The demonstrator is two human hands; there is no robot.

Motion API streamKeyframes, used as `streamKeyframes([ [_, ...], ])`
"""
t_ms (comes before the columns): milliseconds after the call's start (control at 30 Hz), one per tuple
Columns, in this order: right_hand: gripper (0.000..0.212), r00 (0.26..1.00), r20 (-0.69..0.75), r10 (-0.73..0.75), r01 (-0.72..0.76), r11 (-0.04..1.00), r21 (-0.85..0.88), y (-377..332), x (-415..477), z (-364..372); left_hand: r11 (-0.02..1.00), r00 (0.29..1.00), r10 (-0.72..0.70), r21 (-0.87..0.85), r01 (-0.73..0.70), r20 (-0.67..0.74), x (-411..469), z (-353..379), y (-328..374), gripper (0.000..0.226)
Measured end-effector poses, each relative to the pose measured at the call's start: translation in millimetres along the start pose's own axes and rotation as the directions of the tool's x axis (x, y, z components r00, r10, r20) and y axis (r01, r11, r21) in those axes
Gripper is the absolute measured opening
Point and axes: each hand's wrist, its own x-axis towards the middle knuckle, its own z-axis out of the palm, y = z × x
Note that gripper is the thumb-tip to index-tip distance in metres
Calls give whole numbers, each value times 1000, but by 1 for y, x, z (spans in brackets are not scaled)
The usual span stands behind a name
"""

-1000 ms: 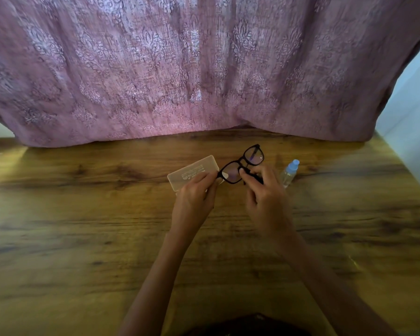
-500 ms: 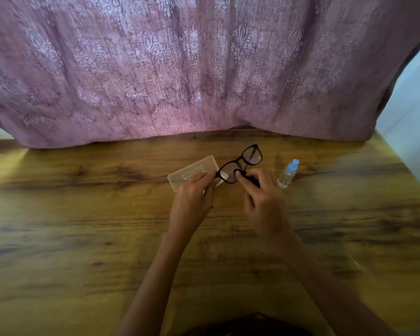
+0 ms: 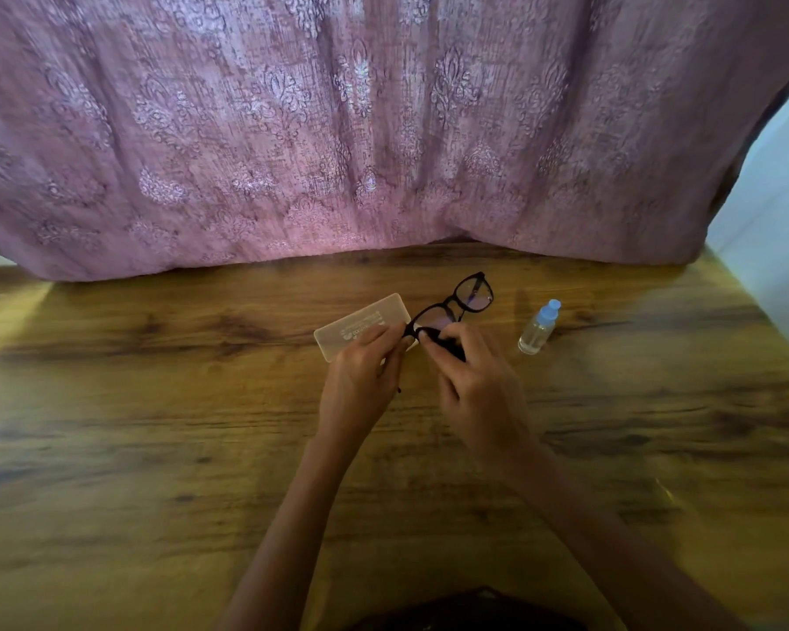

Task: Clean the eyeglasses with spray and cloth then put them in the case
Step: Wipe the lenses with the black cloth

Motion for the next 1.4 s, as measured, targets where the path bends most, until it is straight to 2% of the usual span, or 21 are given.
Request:
streamKeyframes([
  [200,34,1000,25,-1,2,1000,-14,5,9,-3,1000,1000,24,13,-24,14,-1,1,1,28],
  [367,35,996,26,85,-84,996,-35,17,16,-5,1000,1000,22,19,-22,0,-2,3,0,22],
  [600,35,993,6,122,-122,993,-5,17,-1,-4,1000,999,3,14,-2,-35,-4,3,1,20],
  [933,36,999,34,40,-43,994,100,7,-12,0,1000,999,-12,6,12,-34,-6,1,0,22],
  [1000,36,995,-13,94,-92,989,113,12,-7,-5,1000,999,-21,-7,21,-47,-6,0,0,23],
  [1100,33,950,-124,287,-263,948,180,29,4,-14,999,996,-37,-21,35,-75,-6,-3,-1,23],
  [1167,31,881,-111,459,-421,870,259,39,13,-20,999,994,-46,-22,44,-94,-7,-5,-4,23],
  [1233,29,779,23,627,-587,715,380,49,19,-25,999,993,-42,-29,39,-109,-9,-7,-6,22],
  [1333,19,572,349,742,-746,295,597,55,28,-28,999,992,-24,-37,19,-120,-11,-8,-6,23],
  [1400,15,495,482,723,-753,81,653,56,33,-30,999,993,-23,-49,18,-113,-11,-8,-8,22],
])
